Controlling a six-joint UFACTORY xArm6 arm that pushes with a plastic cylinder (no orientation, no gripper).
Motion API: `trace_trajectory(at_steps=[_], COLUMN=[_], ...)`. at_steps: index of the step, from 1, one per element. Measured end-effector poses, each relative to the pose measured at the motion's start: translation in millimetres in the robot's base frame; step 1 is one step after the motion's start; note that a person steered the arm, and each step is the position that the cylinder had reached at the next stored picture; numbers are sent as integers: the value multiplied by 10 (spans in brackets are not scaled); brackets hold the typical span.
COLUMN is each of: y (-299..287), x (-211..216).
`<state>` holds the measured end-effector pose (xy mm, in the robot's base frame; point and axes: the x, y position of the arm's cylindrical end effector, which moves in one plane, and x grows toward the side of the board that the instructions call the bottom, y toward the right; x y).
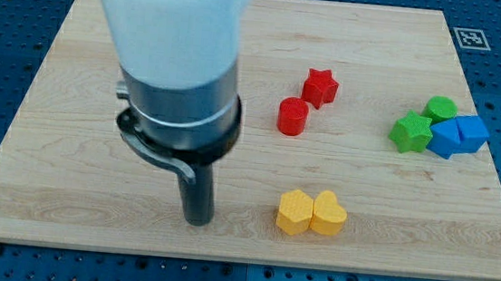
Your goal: Keep the yellow heart at the bottom right corner
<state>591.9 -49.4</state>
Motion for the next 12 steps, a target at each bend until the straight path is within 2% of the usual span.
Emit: trace_trajectory(at_steps=[3,5,10,12], y=[105,586,1005,1358], x=[96,81,26,-78])
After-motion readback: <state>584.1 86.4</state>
